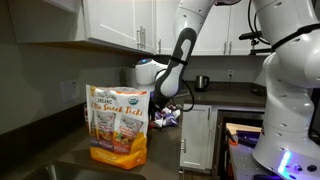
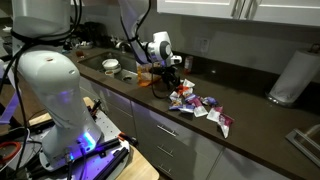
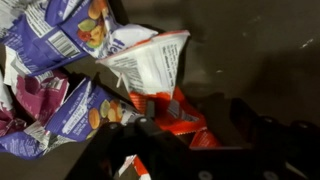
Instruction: Put one sachet in the bag
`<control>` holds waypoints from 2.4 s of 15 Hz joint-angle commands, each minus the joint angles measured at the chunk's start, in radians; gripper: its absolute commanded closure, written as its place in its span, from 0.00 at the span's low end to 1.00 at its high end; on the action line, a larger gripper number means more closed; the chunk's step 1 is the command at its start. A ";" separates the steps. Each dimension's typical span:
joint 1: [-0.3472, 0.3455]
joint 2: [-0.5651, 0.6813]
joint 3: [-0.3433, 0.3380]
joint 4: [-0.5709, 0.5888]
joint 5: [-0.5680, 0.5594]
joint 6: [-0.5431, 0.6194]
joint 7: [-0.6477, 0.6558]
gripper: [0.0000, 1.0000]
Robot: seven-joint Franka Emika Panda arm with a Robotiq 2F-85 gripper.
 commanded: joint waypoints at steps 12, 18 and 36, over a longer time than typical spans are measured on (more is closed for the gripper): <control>0.195 -0.064 -0.163 -0.014 0.002 -0.120 0.036 0.94; 0.129 -0.319 -0.040 -0.073 0.005 -0.413 0.002 0.94; 0.039 -0.741 0.224 -0.033 0.551 -0.583 -0.349 0.94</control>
